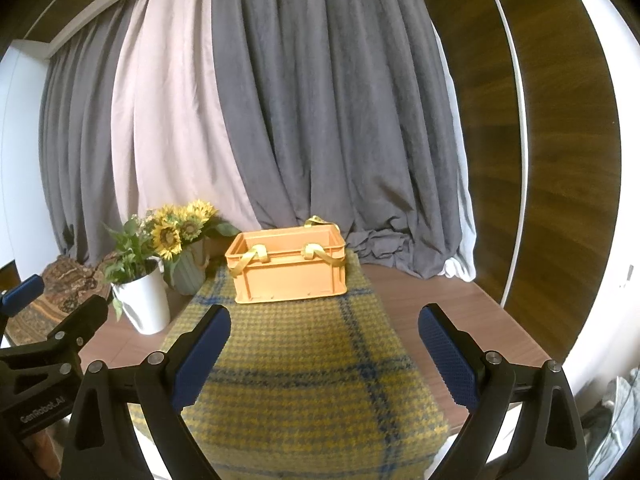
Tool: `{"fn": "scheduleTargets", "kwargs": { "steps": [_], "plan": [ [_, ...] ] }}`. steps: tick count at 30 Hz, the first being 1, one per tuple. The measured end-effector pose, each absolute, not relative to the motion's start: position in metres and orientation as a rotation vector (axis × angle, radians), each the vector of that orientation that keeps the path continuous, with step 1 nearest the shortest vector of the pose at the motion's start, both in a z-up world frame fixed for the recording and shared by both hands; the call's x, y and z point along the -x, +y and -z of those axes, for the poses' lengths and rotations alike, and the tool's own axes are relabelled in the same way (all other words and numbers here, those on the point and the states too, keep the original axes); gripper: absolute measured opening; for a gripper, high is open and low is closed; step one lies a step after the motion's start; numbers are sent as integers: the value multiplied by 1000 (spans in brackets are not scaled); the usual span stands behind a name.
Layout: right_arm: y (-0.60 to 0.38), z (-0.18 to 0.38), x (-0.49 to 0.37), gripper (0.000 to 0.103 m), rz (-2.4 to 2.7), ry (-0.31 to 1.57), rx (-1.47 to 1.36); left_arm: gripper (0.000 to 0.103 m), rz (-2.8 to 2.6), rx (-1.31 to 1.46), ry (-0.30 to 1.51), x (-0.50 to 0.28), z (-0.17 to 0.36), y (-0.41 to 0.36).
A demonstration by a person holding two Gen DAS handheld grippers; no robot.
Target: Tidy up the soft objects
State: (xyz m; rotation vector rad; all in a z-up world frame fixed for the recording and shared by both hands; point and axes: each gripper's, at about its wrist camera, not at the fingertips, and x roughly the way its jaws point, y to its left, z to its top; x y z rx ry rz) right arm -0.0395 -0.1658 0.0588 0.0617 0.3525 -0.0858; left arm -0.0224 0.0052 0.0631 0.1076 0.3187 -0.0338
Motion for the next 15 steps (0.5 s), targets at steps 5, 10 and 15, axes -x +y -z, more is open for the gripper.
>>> {"fn": "scheduleTargets", "kwargs": {
  "steps": [5,10,15],
  "plan": [
    [-166,-59,39,96,86,355,-62,103,37,-105,323,21,-64,5],
    [-167,-59,39,96,85,353,-61,103,39,-101,325,21,-64,5],
    [-168,-60,39,96,85,354,-59,103,42,-98,324,17,-64,8]
  ]
}}
